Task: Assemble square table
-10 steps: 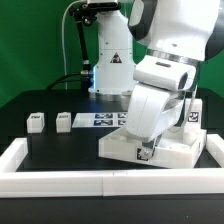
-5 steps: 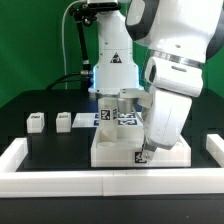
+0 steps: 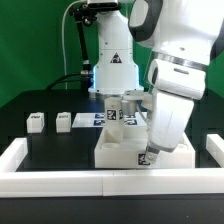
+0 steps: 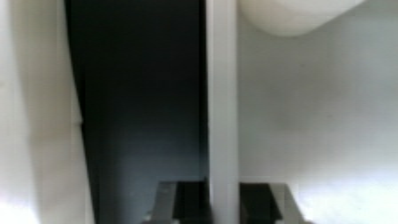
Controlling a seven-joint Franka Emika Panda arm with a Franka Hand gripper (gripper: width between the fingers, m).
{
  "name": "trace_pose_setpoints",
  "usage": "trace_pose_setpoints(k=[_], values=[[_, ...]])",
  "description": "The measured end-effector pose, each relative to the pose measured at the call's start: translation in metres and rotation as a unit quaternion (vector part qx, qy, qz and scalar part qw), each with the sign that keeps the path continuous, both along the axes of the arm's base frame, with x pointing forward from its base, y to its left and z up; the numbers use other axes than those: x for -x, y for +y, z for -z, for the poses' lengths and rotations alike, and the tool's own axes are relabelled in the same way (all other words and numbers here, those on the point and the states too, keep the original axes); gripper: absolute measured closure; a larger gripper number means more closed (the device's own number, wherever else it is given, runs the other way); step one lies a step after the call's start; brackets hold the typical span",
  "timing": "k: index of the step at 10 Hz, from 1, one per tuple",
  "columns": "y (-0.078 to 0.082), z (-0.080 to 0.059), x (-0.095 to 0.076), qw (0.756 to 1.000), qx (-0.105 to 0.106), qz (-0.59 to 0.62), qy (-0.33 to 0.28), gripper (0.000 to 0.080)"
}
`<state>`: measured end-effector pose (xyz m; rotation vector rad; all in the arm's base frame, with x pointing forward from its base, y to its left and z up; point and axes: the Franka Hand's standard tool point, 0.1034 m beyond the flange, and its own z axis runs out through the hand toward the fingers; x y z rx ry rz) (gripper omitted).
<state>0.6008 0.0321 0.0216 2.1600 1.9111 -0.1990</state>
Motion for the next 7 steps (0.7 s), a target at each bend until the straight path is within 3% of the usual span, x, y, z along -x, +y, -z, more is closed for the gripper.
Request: trace_pose_setpoints(k=[3, 7], values=[[0.024, -0.001, -0.019, 1.0, -0.002, -0.004, 0.0, 0.0736], [0.02, -0.001, -0.019, 1.0, -0.001, 0.001, -0.001, 0.0736]])
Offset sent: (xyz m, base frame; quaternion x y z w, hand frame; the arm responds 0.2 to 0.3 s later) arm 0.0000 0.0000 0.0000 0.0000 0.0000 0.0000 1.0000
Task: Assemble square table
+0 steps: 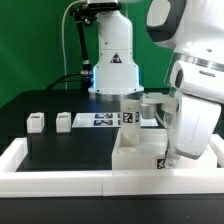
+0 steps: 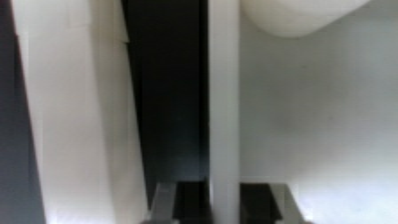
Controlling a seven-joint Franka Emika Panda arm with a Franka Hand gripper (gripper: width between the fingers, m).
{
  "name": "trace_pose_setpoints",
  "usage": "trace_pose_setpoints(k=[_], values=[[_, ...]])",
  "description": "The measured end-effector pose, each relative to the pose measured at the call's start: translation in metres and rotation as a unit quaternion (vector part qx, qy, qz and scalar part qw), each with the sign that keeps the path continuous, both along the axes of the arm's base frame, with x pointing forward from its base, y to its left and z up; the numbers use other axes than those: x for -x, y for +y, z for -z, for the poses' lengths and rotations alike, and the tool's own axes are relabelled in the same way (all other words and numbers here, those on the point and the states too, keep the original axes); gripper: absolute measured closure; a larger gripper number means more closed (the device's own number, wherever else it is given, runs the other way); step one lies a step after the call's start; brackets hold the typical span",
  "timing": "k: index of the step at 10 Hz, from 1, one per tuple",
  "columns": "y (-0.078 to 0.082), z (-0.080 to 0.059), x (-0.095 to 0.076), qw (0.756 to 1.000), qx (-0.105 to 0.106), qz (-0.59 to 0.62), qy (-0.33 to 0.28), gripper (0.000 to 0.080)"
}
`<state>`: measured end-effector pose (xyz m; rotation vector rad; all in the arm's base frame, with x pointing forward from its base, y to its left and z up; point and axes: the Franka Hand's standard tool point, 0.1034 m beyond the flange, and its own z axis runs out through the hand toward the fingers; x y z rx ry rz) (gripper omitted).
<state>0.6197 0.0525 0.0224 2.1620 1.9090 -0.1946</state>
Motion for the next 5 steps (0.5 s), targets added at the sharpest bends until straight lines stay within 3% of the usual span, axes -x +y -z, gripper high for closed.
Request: trace_pose_setpoints(k=[2, 5], values=[[0.004, 0.001, 0.0, 1.0, 0.001, -0.023, 0.008, 0.0736], [0.023, -0.001, -0.003, 0.999, 0.001, -0.028, 0.016, 0.0736]])
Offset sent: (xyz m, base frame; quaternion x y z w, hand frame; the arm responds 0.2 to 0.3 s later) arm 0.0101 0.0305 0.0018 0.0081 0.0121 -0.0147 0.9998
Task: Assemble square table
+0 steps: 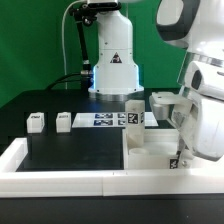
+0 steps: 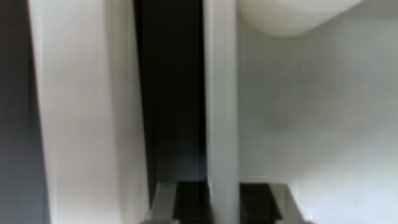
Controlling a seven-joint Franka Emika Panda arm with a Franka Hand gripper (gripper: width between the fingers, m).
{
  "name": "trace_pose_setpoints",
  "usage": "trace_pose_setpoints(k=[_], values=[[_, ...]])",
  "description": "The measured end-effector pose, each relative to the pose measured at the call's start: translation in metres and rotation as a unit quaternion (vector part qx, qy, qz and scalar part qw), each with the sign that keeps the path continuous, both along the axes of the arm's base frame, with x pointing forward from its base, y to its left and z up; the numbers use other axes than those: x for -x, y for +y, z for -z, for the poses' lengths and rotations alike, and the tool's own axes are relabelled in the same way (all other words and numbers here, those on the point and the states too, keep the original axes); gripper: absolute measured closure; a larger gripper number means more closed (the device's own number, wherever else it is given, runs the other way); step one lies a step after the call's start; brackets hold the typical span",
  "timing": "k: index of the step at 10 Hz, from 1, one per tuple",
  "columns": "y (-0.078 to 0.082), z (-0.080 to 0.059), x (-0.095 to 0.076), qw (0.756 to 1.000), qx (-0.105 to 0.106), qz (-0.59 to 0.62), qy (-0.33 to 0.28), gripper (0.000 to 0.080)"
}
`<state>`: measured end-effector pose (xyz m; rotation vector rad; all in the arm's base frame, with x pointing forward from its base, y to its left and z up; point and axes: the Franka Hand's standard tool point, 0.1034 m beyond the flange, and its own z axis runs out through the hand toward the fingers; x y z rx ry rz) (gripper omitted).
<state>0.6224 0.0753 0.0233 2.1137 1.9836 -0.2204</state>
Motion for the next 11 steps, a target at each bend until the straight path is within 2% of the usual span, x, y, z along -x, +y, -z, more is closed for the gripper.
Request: trace_pose_setpoints(k=[5, 6, 7, 8, 9, 10, 11], values=[[-0.002, 0.001, -0.001, 1.0, 0.005, 0.006, 0.008, 0.0736], [-0.003, 0.002, 0.001, 1.0, 0.006, 0.008, 0.011, 0.0565], [-0.005, 0.004, 0.006, 1.0, 0.01, 0.011, 0.021, 0.0565], [-0.008, 0.007, 0.012, 0.999, 0.014, 0.014, 0.033, 0.0382], [-0.01, 0.009, 0.018, 0.999, 0.019, 0.017, 0.046, 0.0249], [-0.01, 0.009, 0.021, 0.998, 0.021, 0.018, 0.052, 0.0249], [-0.01, 0.009, 0.023, 0.998, 0.021, 0.019, 0.054, 0.017]])
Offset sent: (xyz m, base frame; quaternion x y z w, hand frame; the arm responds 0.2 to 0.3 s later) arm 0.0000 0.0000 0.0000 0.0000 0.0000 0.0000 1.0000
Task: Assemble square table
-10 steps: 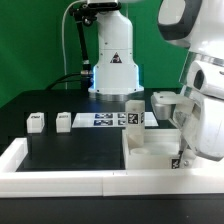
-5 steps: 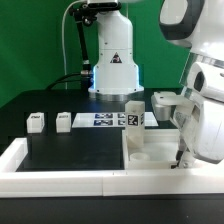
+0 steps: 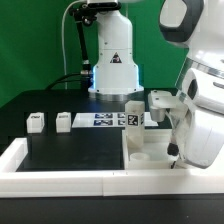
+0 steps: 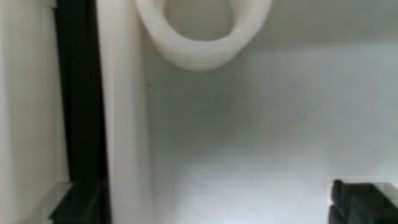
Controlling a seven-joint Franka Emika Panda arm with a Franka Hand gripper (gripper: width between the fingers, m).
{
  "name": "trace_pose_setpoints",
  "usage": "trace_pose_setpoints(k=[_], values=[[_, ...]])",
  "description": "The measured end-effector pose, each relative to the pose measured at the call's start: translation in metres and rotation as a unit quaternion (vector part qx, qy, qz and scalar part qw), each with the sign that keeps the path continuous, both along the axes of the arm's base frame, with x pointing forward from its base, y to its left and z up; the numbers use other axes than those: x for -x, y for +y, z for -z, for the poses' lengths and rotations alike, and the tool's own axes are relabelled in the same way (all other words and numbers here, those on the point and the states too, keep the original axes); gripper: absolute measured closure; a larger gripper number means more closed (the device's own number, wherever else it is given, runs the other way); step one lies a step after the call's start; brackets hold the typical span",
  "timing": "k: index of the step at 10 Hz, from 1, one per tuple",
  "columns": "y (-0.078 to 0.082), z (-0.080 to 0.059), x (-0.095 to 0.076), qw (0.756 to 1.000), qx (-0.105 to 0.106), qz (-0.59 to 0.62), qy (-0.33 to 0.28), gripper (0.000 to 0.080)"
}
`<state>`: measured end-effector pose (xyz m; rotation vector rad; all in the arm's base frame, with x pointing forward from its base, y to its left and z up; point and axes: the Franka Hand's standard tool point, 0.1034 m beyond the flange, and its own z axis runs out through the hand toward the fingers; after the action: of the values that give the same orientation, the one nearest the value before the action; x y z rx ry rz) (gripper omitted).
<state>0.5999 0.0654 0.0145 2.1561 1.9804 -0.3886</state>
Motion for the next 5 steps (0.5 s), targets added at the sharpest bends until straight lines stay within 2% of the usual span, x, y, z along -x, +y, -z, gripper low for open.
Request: trace_pose_setpoints(k=[3, 4, 5], values=[[-0.001, 0.0, 0.001, 1.0, 0.001, 0.001, 0.001, 0.015], [-0.004, -0.009, 0.0, 1.0, 0.001, 0.001, -0.003, 0.015], [-0.006, -0.025, -0.001, 1.0, -0.005, 0.006, -0.016, 0.0151]])
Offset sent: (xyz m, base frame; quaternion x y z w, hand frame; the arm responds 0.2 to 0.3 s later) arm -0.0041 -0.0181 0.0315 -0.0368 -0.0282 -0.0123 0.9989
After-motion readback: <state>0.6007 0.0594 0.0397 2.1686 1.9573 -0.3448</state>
